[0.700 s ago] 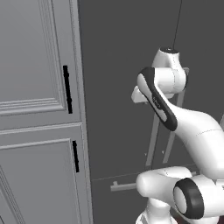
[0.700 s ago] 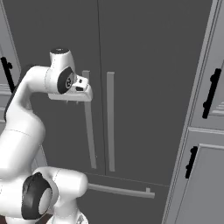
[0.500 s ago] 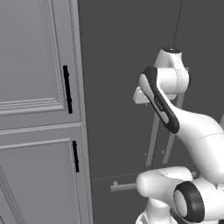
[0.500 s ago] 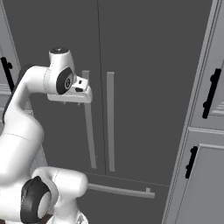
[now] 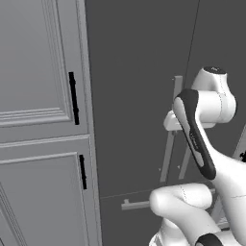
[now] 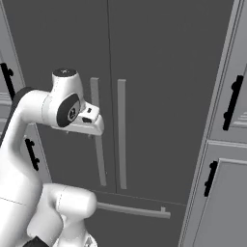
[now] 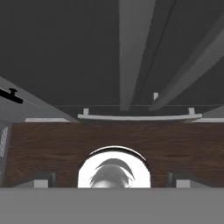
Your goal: Grab a lemon wedge from the fridge and one ice cube from the ice bowl, and put them in the glass of lemonade.
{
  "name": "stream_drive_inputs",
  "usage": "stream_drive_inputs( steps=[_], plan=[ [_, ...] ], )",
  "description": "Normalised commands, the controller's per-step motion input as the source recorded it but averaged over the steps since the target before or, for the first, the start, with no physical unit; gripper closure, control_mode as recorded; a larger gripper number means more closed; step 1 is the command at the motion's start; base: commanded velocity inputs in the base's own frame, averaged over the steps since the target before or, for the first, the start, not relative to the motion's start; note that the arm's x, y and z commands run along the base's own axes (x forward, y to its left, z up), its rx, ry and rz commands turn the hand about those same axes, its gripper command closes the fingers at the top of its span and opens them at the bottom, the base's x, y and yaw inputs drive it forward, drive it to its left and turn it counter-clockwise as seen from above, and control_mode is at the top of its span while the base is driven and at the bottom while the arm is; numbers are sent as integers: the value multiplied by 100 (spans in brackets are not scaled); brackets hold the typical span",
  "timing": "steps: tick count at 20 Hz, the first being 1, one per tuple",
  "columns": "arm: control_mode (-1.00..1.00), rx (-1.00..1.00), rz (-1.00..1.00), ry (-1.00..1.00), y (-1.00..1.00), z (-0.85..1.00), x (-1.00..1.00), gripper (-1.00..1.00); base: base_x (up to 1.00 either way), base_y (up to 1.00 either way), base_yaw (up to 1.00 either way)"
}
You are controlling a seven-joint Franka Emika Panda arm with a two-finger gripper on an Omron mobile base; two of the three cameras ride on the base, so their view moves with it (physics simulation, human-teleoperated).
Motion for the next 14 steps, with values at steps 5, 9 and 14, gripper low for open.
stream_drive_inputs(
  steps=[5,9,14],
  plan=[
    [100,0,0,0,0,0,0,-100,-42,-22,-13],
    [100,0,0,0,0,0,0,-100,-98,-32,-20],
    [100,0,0,0,0,0,0,-100,-78,-50,-38]
  ],
)
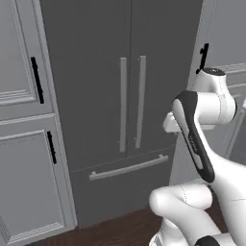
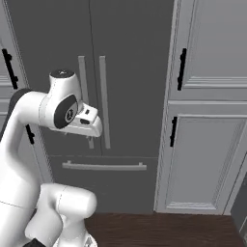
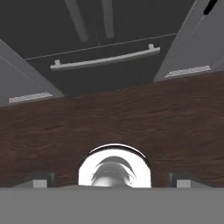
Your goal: Grab a lemon wedge from the fridge and one ice cube from the ice bowl, and put them in the glass of lemonade.
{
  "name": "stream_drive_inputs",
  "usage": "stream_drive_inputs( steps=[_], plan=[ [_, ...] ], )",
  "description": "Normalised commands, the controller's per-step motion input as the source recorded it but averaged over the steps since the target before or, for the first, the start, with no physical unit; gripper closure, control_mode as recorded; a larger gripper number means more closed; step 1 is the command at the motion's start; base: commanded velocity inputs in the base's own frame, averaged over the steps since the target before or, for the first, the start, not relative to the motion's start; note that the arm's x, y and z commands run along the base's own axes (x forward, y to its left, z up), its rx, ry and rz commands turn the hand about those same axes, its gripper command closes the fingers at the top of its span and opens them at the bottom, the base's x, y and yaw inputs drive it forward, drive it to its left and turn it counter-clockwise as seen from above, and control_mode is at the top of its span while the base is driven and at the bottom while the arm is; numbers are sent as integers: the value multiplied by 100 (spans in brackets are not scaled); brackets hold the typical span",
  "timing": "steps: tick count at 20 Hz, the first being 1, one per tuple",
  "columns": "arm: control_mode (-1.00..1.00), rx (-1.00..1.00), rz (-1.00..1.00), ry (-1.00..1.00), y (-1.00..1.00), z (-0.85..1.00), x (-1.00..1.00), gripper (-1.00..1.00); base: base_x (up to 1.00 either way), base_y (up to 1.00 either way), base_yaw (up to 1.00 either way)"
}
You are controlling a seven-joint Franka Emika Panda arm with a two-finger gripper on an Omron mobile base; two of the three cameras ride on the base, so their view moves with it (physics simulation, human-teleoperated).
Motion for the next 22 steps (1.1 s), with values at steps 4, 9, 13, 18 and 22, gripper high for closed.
stream_drive_inputs(
  steps=[4,9,13,18,22],
  plan=[
    [100,0,0,0,0,0,0,-100,-8,-45,-51],
    [100,0,0,0,0,0,0,-100,29,-35,-63],
    [100,0,0,0,0,0,0,-100,85,-31,-63],
    [100,0,0,0,0,0,0,-100,98,-15,-59],
    [100,0,0,0,0,0,0,-100,100,-4,-55]
  ],
)
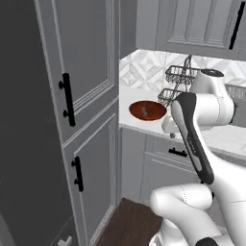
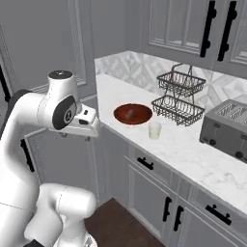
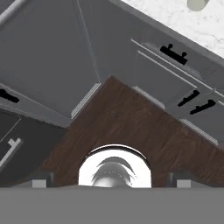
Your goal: Grab a lemon wedge from the fridge and one ice cube from the ice bowl, and put them in the glass of lemonade.
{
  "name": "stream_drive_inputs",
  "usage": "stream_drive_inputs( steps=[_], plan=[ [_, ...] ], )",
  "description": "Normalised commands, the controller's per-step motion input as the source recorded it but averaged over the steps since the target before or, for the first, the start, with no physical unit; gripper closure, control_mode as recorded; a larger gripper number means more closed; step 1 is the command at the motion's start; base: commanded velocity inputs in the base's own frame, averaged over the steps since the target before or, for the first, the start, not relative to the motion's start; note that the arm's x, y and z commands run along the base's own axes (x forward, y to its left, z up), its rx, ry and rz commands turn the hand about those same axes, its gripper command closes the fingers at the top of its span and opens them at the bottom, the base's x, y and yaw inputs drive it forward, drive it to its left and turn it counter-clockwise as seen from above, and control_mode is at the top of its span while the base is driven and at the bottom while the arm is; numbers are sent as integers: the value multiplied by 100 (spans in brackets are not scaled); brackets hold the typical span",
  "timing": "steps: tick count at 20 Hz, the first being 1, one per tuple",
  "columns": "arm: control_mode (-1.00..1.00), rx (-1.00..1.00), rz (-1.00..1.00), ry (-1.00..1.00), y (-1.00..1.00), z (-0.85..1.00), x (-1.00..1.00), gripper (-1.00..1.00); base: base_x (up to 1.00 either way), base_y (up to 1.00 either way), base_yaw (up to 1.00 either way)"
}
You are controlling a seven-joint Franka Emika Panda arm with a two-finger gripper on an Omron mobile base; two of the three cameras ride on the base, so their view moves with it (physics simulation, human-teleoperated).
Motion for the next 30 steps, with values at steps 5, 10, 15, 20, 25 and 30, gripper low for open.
stream_drive_inputs(
  steps=[5,10,15,20,25,30],
  plan=[
    [100,0,0,0,0,0,0,-100,100,2,-50],
    [100,0,0,0,0,0,0,-100,100,40,-46],
    [100,0,0,0,0,0,0,-100,88,52,-47],
    [-100,-1,-8,0,10,-22,24,-100,22,15,-14],
    [-100,0,0,8,26,-88,42,-100,0,0,0],
    [-100,0,0,8,34,-73,27,-100,0,0,0]
  ],
)
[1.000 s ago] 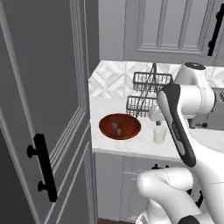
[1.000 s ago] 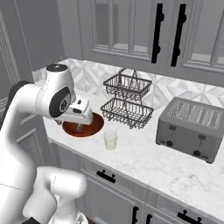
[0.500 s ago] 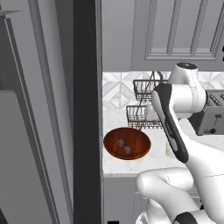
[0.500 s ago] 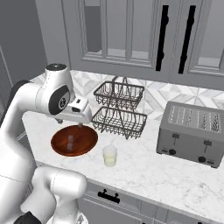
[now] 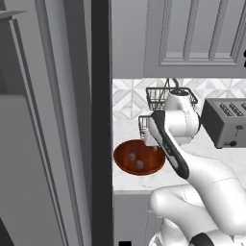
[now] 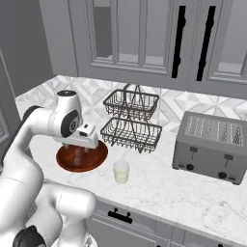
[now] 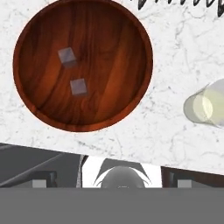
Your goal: Grab a lemon wedge from the fridge and one ice cube from the ice bowl, and put them in the glass of lemonade.
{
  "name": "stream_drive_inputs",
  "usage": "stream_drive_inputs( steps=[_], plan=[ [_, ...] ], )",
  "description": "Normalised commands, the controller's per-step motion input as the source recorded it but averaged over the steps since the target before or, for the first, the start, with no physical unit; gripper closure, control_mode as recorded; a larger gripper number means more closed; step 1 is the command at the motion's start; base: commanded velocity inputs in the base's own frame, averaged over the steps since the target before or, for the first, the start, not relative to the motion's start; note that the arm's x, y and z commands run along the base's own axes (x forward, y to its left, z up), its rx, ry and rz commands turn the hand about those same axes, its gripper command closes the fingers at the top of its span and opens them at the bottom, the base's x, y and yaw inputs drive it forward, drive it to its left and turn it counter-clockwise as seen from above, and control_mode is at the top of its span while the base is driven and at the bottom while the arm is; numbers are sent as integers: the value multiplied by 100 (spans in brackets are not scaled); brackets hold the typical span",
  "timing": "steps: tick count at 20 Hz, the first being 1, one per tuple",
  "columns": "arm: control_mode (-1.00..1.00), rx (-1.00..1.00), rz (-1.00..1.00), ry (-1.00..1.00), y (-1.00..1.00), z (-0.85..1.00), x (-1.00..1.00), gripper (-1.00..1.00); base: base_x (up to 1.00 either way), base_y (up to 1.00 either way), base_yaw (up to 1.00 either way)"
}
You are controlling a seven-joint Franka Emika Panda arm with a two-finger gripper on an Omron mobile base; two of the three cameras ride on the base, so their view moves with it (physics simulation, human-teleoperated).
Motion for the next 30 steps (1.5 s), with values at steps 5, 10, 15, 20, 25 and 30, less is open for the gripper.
stream_drive_inputs(
  steps=[5,10,15,20,25,30],
  plan=[
    [-100,0,0,5,39,-51,11,-100,0,0,0],
    [-100,0,3,8,17,-28,20,-100,0,0,0],
    [-100,0,11,12,0,-16,31,-100,0,0,0],
    [-100,0,16,7,0,-20,34,-100,0,0,0],
    [-100,0,18,0,1,-29,0,-100,0,0,0],
    [-100,0,4,0,28,-25,0,-100,0,0,0]
  ],
)
